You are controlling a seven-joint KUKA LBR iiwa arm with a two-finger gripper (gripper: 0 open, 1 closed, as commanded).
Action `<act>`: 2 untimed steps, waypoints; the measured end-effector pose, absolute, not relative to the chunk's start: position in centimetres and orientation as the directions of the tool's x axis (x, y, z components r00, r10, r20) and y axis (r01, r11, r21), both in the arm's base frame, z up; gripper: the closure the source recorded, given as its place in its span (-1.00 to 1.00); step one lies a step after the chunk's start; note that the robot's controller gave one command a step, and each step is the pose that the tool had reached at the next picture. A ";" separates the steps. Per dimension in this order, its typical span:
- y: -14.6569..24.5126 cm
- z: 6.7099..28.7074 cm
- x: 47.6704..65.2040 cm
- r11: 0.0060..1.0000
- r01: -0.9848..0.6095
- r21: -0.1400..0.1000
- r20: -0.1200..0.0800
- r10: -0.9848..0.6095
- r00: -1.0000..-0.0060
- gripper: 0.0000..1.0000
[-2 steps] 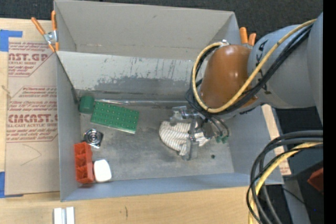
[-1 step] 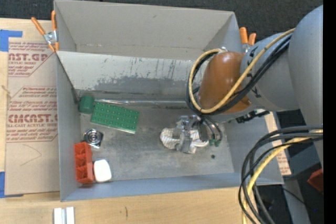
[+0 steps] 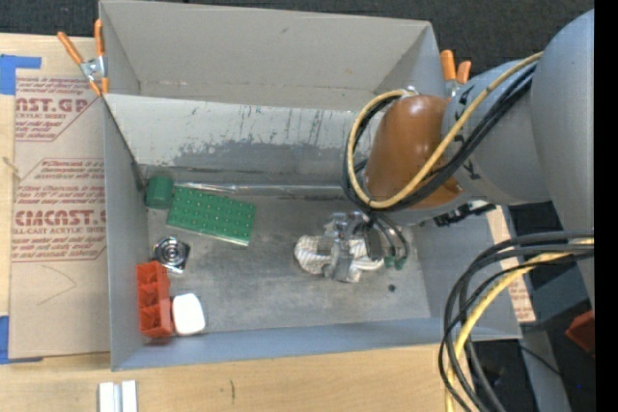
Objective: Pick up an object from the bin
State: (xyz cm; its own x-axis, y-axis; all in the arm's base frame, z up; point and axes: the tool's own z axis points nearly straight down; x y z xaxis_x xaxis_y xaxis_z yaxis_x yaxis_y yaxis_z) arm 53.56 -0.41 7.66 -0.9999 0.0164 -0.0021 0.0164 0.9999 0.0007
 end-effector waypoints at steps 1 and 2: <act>-0.4 7.5 53.7 1.000 0.025 0.001 -0.002 0.025 -1.000 1.00; -0.4 8.1 53.7 0.999 0.052 0.002 -0.002 0.052 -0.999 1.00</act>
Offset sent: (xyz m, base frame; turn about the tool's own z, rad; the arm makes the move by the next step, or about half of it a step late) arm 0.0012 -0.0014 0.0089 0.0485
